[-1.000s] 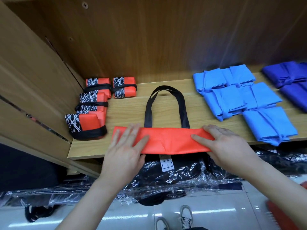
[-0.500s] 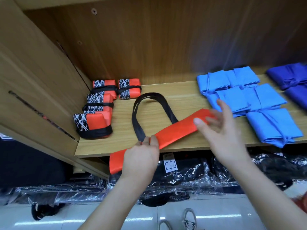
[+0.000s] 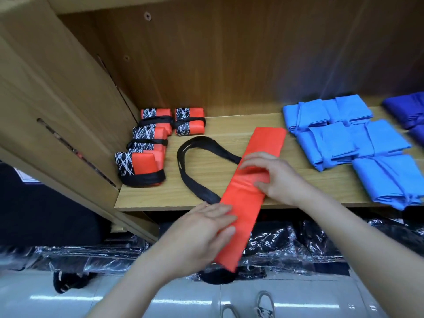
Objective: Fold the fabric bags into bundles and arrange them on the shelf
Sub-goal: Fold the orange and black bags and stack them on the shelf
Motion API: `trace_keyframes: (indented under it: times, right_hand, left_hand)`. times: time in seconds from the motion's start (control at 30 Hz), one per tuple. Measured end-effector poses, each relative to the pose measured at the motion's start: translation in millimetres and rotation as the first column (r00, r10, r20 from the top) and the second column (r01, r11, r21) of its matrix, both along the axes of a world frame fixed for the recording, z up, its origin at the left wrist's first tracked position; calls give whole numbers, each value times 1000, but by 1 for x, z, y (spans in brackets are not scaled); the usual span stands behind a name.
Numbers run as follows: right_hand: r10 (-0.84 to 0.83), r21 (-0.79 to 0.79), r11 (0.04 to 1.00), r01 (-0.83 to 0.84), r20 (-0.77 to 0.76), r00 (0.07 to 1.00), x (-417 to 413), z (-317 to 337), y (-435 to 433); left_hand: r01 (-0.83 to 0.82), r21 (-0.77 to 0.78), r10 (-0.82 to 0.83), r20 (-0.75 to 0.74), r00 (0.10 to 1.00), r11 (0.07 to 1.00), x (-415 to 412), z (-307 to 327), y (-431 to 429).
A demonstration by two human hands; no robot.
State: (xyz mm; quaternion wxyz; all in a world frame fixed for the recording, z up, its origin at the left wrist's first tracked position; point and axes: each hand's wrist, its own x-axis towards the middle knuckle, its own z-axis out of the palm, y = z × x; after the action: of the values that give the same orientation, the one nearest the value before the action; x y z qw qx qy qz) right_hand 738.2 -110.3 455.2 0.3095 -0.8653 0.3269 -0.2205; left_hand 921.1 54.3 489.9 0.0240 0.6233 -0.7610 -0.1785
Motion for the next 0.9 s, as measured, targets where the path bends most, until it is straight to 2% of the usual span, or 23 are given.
trace_keyframes:
  times: [0.03,0.17,0.23,0.3,0.37,0.43,0.53,0.57,0.63,0.73,0.8,0.9]
  right_hand:
    - [60,33,998,-58,-39,997,-3,0,-5]
    - [219,180,964,-198,-105,970,-6,6,-17]
    - [213,146,972,-184,-219,952,-5,7,-21]
    - [76,-46,994,-104,-407,910,-10,5,-21]
    - [-1,-170,983,-75,-409,913,-20,2,-13]
    - [77,-104,987,-120,-349,934,-35,-2,-2]
    - [188,71,982,-174,-327,926,-48,1,16]
    - [160,115,985,-132,-283,946,-47,2,22]
    - [-43,231,971,69,-118,992,-39,-1,34]
    - [-366,315,893,321,97,925,-22,-10,45]
    - [-475,320,853,413,145,868,-13,-12,48]
    - [-555,228,819,527,75,829,-6,-13,43]
  left_hand:
    - [35,-27,-35,4,999,999,9,2,-2]
    - [194,-64,-164,320,933,979,33,-21,-19]
    - [225,-77,-187,338,922,971,28,-37,-27]
    - [173,-140,-136,240,961,975,22,-50,-35]
    - [79,-220,-68,55,996,972,14,-52,-41]
    - [-11,-306,-27,-123,992,952,9,-48,-43]
    - [-166,-211,95,-310,946,963,-2,-35,-45]
    - [-216,-202,150,-297,943,955,-7,-32,-49]
    - [-300,-215,247,-242,938,929,-16,-27,-58]
    - [-372,-237,333,-190,924,897,-24,-25,-68]
    - [-425,-232,394,-168,904,875,-28,-26,-74]
    - [-427,-246,424,-68,903,870,-32,-28,-79]
